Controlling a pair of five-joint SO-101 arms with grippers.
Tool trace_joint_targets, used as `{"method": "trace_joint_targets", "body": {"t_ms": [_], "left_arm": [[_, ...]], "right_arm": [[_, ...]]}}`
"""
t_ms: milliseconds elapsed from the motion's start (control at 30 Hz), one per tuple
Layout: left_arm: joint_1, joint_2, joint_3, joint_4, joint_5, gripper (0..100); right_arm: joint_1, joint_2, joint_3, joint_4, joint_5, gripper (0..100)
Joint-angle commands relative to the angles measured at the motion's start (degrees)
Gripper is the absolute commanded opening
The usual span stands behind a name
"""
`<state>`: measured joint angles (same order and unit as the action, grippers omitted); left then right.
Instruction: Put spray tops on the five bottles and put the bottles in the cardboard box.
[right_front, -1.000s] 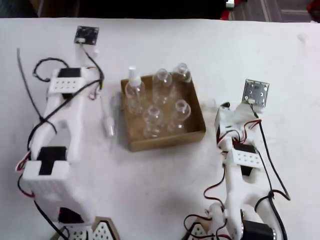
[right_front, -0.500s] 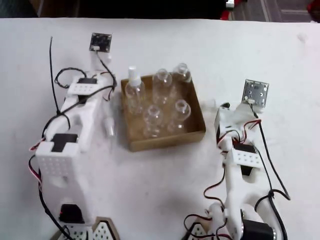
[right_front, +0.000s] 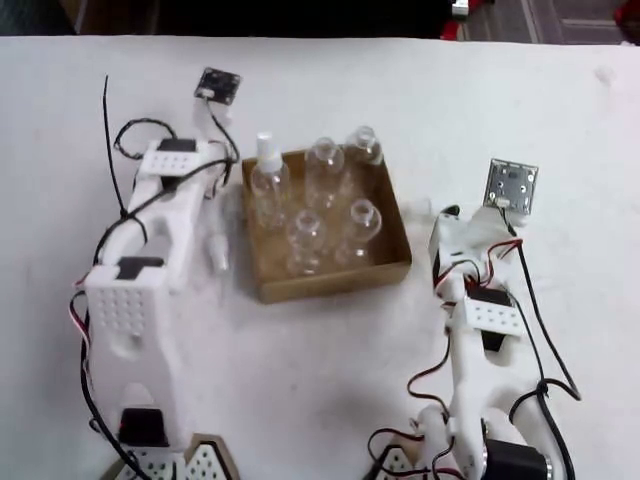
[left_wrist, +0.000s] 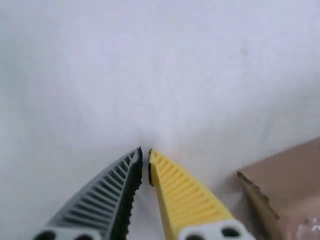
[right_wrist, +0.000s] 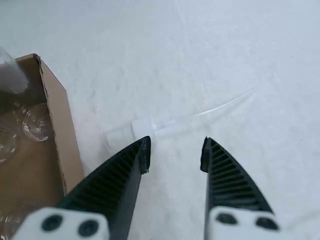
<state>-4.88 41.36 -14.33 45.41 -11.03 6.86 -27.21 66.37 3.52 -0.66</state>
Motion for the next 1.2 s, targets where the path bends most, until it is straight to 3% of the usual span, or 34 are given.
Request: {"method": "trace_joint_targets", "body": {"t_ms": [0,300,533,667,800,933,1167], "left_arm": [[-2.0,1.7,-11.3,11.9,-6.6,3],[-7.3,2.9,-22.3,33.0,-18.5,2],[-7.6,2.8,-26.0,54.6,-30.4,2],[-9.3,0.4,-31.0,53.9,-27.2,2],[-9.2,-1.2,-38.8,50.2,-11.6,2],[-5.1,1.5,-37.7,43.9,1.9,2],[1.0,12.0,-37.3,31.3,3.0,2]], "right_arm": [[0.5,-0.1,-0.9,-1.1,0.7,14.5],[0.4,-0.1,-0.9,-1.1,0.7,14.5],[0.4,-0.1,-0.9,-1.1,0.7,14.5],[0.4,-0.1,-0.9,-1.0,0.7,14.5],[0.4,-0.1,-0.9,-1.0,0.7,14.5],[0.4,-0.1,-0.9,-0.9,0.7,14.5],[0.4,0.0,-0.9,-0.9,0.7,14.5]]}}
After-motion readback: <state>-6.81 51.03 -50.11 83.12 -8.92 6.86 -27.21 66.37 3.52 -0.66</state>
